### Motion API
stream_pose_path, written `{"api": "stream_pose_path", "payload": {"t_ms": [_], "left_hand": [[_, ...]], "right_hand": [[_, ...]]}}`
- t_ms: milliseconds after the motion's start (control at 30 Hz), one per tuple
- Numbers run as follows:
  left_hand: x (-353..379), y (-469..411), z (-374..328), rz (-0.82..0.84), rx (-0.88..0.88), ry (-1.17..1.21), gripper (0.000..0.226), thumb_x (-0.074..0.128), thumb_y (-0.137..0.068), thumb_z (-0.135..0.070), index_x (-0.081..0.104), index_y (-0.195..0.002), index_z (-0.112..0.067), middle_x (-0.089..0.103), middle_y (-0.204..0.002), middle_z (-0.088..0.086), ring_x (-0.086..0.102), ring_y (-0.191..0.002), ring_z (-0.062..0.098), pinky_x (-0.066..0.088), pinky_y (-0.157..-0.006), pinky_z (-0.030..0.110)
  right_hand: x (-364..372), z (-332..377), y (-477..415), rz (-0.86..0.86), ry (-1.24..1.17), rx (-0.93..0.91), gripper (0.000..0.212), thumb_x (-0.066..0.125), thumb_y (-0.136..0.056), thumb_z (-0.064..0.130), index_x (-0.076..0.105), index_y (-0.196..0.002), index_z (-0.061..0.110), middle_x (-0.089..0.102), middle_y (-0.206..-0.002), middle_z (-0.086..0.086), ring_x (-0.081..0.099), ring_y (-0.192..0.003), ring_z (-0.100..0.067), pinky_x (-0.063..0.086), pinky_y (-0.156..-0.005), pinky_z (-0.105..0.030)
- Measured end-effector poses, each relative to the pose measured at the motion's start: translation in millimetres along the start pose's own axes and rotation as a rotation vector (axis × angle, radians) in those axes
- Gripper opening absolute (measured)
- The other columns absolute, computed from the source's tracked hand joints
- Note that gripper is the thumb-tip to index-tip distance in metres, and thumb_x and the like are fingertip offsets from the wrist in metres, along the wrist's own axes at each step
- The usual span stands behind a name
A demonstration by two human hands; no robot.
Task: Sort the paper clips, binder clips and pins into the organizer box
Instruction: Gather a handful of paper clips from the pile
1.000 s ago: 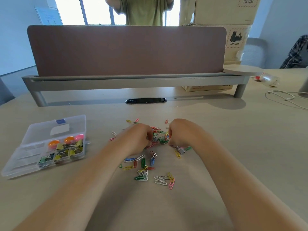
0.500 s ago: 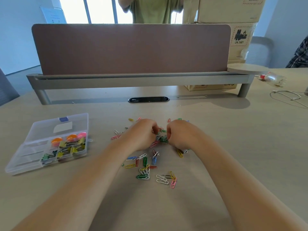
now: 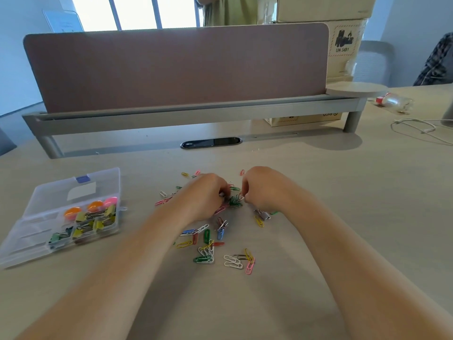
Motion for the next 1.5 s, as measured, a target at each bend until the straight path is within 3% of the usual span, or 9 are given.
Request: {"api": "stream_pose_path", "payload": {"t_ms": [167,267,400,533,767,1000,1100,1200,1500], "left_hand": [[1,1,3,-0.038,0.025,0.04,0.021,0.057,-0.088,-0.009,0.068,-0.09,-0.026,0.056,-0.083,-0.007,0.056,-0.083,0.015,0.041,-0.099,0.032],[2,1,3,-0.031,0.019,0.061,0.014,0.06,-0.088,-0.012,0.069,-0.092,-0.022,0.061,-0.091,-0.003,0.057,-0.086,0.018,0.047,-0.09,0.032],[3,1,3,-0.041,0.012,0.04,0.015,0.059,-0.086,-0.011,0.07,-0.094,-0.017,0.063,-0.096,0.002,0.058,-0.089,0.02,0.044,-0.096,0.035],[2,3,1,-0.057,0.006,0.039,0.013,0.06,-0.087,-0.012,0.068,-0.096,-0.016,0.065,-0.098,0.004,0.059,-0.087,0.021,0.052,-0.079,0.033],[-3,2,2,-0.105,-0.049,0.077,0.036,0.044,-0.085,0.002,0.067,-0.106,-0.017,0.065,-0.111,0.007,0.059,-0.099,0.023,0.047,-0.08,0.029],[1,1,7,-0.063,-0.121,0.066,0.02,0.037,-0.089,-0.008,0.057,-0.09,-0.011,0.063,-0.095,0.011,0.058,-0.093,0.027,0.05,-0.082,0.038],[6,1,6,-0.047,-0.09,0.053,0.012,0.05,-0.094,-0.02,0.059,-0.098,-0.013,0.063,-0.096,0.006,0.057,-0.085,0.024,0.046,-0.07,0.034],[7,0,4,-0.041,-0.039,0.066,0.008,0.059,-0.092,-0.024,0.059,-0.097,-0.018,0.061,-0.099,0.003,0.055,-0.087,0.022,0.042,-0.07,0.031],[6,2,-3,-0.003,-0.015,0.055,0.008,0.057,-0.089,-0.015,0.059,-0.097,-0.014,0.059,-0.099,0.004,0.054,-0.089,0.022,0.044,-0.073,0.033]], "right_hand": [[1,-1,0,0.0,-0.003,0.011,0.019,0.062,-0.088,0.016,0.071,-0.1,0.005,0.071,-0.102,-0.012,0.067,-0.094,-0.027,0.055,-0.079,-0.035],[-1,1,2,0.004,0.027,0.004,0.019,0.062,-0.088,0.012,0.072,-0.102,0.004,0.071,-0.104,-0.013,0.067,-0.096,-0.027,0.054,-0.079,-0.034],[-5,3,10,0.008,0.003,-0.013,0.021,0.059,-0.09,0.016,0.07,-0.105,0.007,0.069,-0.102,-0.011,0.066,-0.096,-0.028,0.054,-0.081,-0.034],[-9,4,15,-0.023,-0.026,-0.041,0.021,0.057,-0.089,0.017,0.069,-0.103,0.007,0.068,-0.098,-0.011,0.066,-0.093,-0.03,0.055,-0.08,-0.037],[-8,8,14,-0.017,0.044,-0.041,0.028,0.064,-0.079,-0.002,0.074,-0.101,0.012,0.071,-0.102,-0.007,0.067,-0.095,-0.025,0.057,-0.082,-0.035],[-8,6,12,-0.035,-0.012,-0.045,0.032,0.058,-0.085,-0.003,0.077,-0.101,0.016,0.071,-0.105,-0.004,0.067,-0.094,-0.023,0.057,-0.081,-0.033],[-8,5,12,-0.039,-0.033,-0.027,0.034,0.055,-0.085,-0.002,0.077,-0.1,0.018,0.072,-0.105,-0.004,0.066,-0.094,-0.023,0.057,-0.082,-0.033],[-9,5,13,-0.039,-0.038,-0.017,0.034,0.054,-0.084,-0.001,0.078,-0.099,0.018,0.072,-0.102,-0.004,0.066,-0.093,-0.024,0.057,-0.081,-0.033],[-11,1,13,-0.06,-0.035,-0.008,0.018,0.058,-0.086,0.005,0.075,-0.089,0.008,0.071,-0.097,-0.011,0.067,-0.09,-0.028,0.055,-0.074,-0.033]]}}
Point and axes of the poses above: each hand's wrist, its own y-axis away from the middle knuckle, its own x-axis out of the palm, z = x × y, the point moved 5 cm from there along -y, towards the middle knuckle
